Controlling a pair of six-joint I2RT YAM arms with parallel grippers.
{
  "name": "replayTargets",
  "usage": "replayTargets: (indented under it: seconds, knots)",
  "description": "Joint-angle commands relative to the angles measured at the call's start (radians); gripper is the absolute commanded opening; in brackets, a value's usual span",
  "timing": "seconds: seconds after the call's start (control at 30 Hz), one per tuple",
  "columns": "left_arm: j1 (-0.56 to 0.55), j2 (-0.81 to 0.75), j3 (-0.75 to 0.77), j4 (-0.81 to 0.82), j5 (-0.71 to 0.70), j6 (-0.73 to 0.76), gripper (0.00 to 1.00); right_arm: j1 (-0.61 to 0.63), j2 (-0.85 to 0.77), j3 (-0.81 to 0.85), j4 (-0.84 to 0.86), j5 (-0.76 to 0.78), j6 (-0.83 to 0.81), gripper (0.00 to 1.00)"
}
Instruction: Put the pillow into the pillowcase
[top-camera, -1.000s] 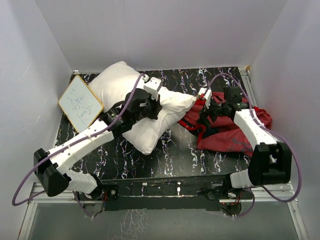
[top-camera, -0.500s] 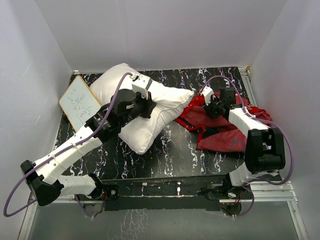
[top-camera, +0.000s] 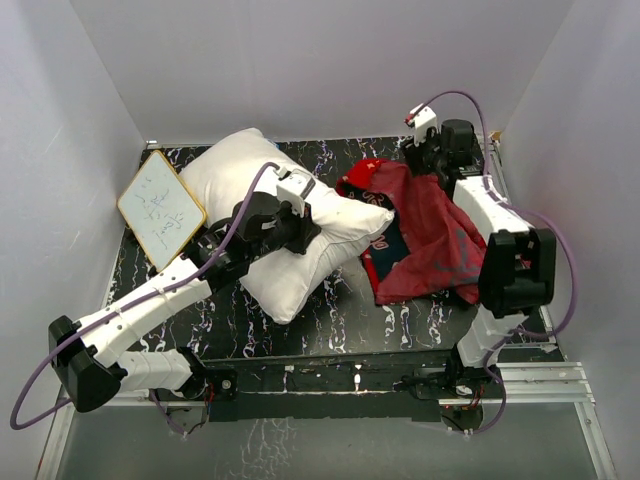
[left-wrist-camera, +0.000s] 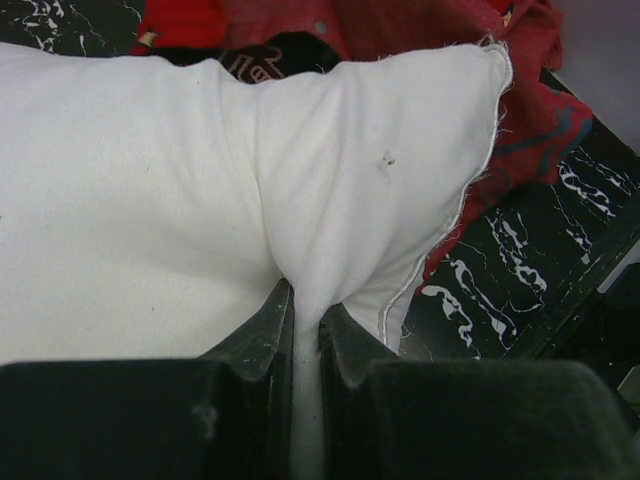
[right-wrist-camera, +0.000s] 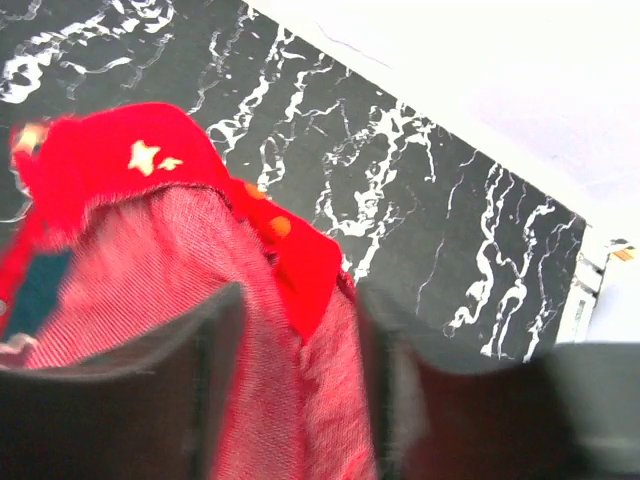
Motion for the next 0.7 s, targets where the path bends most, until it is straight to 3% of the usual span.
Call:
replayTargets:
  seconds: [0.0,0.13,0.3,0.4,0.47,0.67]
  knots:
    - [0.004,-0.037,-0.009,0.081,0.004,0.002,0.0,0.001,0.112,0.099,0.038,0.049,0.05,0.62]
    - [0.005,-0.027,-0.015,0.076,-0.01,0.013,0.0,-0.012,0.014,0.073,0.01,-0.071,0.083,0.74]
    - [0.005,-0.032,-0.036,0.085,-0.061,0.012,0.0,-0.022,-0.137,-0.021,-0.116,-0.505,0.047,0.75]
    - [0.006,-0.041,-0.02,0.096,-0.089,0.023,0.0,-0.02,-0.118,-0.042,-0.144,-0.621,0.101,0.73]
    - [0.007,-0.052,0.006,0.108,-0.099,0.039,0.0,-0.011,-0.062,-0.03,-0.17,-0.639,0.115,0.7]
    - [0.008,-0.082,0.066,0.177,-0.125,0.096,0.0,0.029,0.16,0.114,-0.285,-0.54,0.103,0.45]
